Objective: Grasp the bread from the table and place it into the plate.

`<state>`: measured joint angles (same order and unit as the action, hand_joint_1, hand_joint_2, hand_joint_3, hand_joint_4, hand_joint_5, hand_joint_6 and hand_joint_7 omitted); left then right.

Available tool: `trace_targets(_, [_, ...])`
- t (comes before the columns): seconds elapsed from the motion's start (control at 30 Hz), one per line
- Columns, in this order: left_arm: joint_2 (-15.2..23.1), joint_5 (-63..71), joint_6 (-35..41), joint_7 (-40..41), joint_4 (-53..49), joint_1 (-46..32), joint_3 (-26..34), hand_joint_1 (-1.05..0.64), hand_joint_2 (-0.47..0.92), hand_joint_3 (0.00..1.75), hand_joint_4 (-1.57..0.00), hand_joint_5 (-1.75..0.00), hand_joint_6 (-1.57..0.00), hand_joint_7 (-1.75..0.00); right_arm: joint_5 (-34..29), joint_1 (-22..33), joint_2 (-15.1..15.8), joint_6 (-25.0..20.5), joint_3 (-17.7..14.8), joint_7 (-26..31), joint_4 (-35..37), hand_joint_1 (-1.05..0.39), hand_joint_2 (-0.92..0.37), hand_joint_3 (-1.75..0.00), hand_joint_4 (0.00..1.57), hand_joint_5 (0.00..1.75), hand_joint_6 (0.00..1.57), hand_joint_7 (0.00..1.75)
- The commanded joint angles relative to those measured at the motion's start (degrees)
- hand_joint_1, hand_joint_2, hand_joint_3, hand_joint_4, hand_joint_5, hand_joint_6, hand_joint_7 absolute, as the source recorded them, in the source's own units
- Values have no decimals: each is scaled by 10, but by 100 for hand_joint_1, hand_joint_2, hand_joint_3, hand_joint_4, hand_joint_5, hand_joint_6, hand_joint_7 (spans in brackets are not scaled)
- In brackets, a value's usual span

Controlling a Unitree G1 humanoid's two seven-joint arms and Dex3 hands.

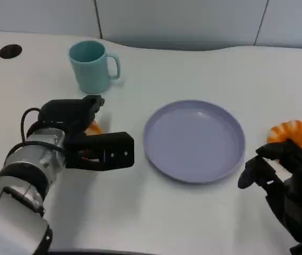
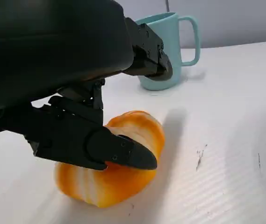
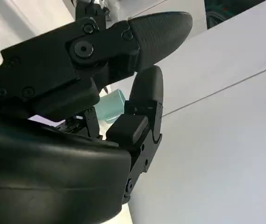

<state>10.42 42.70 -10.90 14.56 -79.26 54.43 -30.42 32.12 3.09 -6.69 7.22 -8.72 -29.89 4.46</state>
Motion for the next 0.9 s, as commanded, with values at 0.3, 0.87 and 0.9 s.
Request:
trace_targets(0.3, [0,-2,-3,5,-3,-4,2,-12,89,0,-83,-117,-107,-10,4,5,6,-5,-5,6,-5,-56,-92,-12,62,170,77,93])
trace_targets(0.87, [-1,-6,-4,2,-3,-3,5,-12,89,0,-80,-115,-109,-4,7,5,7,-6,-6,5,-3,-56,-92,-11,62,170,78,91])
trace_targets(0.9, [-1,-5,-3,4,-3,-3,4,-12,89,0,-85,-106,-106,-2,6,5,6,-6,-6,5,-5,-56,-92,-11,62,170,79,91])
